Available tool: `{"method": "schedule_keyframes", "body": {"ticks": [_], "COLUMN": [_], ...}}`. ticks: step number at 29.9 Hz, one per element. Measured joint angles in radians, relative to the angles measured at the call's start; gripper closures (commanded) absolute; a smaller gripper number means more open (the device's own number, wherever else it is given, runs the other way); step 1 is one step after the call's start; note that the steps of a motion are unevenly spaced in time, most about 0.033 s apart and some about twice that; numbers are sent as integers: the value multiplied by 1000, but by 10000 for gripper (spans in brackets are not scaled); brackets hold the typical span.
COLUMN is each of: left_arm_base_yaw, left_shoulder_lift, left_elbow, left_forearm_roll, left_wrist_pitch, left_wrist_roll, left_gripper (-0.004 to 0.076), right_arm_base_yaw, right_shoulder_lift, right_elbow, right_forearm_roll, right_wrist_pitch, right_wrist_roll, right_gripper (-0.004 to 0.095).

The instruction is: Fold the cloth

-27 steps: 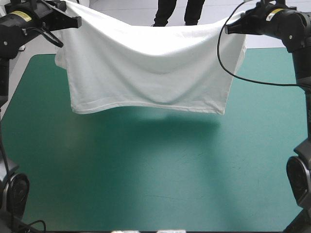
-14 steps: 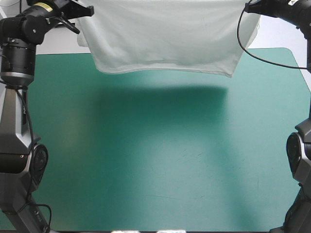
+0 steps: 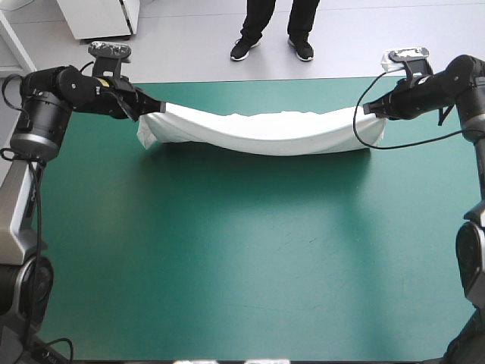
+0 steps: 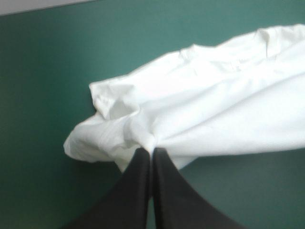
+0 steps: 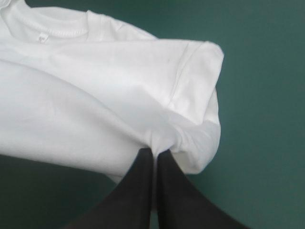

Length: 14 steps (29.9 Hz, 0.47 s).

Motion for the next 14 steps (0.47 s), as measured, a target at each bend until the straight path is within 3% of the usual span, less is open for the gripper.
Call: {"method": "schedule_keyframes", "body": {"ticks": [14], "left_arm_base_yaw": [0], "left_shoulder_lift": [-323], "left_elbow": [593], "left_forearm_roll": [4], "left_wrist_pitch": [41], "left_wrist_roll": [9], "left_gripper": [733], "right_arm_base_yaw": [0], "right_shoulder_lift": [-350], "right_elbow": [676], "right_forearm_roll": [-64], "right_wrist_pitch": [-53], "right_wrist_roll": [-28], "right_gripper": [925]}}
